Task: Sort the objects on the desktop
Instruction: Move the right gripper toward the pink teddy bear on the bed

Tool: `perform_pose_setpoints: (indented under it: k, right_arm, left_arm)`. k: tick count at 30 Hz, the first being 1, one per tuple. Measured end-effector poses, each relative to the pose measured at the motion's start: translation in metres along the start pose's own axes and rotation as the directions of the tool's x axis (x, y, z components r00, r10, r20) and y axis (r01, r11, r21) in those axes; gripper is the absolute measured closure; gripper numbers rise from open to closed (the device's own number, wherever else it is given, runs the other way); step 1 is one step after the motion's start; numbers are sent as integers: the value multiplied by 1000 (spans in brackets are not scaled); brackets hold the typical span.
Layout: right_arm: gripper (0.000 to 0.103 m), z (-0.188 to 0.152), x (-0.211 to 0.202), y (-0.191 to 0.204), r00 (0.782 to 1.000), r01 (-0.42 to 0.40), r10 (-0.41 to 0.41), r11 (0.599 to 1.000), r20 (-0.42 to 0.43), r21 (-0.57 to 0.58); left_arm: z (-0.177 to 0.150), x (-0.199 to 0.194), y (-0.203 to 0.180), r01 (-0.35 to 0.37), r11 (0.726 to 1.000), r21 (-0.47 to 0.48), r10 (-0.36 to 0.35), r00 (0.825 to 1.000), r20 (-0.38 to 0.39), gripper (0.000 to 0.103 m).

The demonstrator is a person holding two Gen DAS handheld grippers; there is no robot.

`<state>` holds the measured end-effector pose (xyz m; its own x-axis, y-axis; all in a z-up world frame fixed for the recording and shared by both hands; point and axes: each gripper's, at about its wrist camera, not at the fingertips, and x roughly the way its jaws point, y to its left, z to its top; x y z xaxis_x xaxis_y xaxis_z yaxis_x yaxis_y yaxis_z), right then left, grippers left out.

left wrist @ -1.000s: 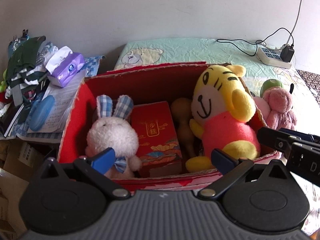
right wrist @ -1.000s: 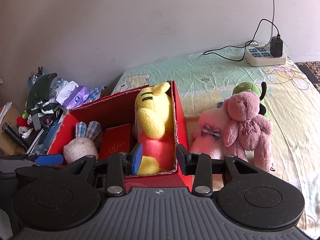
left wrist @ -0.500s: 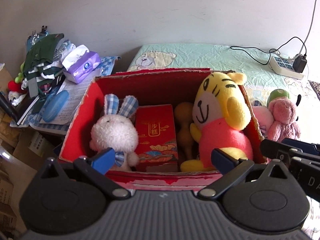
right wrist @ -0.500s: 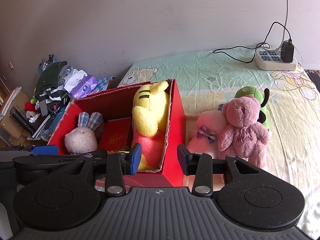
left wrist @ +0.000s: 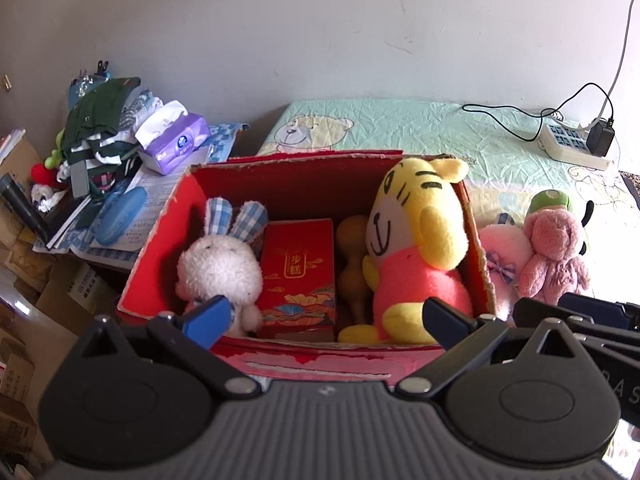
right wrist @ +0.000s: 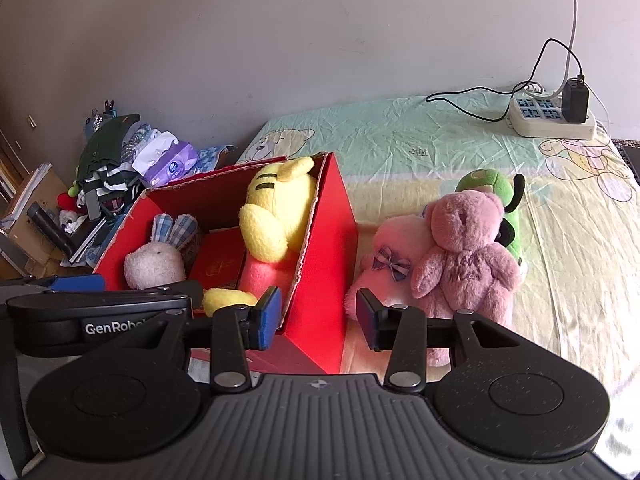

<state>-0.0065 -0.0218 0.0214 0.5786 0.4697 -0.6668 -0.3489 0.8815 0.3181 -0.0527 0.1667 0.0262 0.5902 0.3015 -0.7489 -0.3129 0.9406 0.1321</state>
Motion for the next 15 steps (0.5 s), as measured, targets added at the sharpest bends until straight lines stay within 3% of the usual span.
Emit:
perform_pose_setpoints:
  k: [8, 15]
  right_arm:
    - [58, 0, -7, -22, 1000, -1, 1, 1000, -4, 5]
    - [58, -2, -16, -50, 1000, 16, -16, 1000, -9, 22]
  left_arm:
    - [-1, -5, -23, -2, 1000, 8, 2, 1000, 8, 1]
    - [-3, -13, -49, 60, 998, 27, -60, 998, 20, 1]
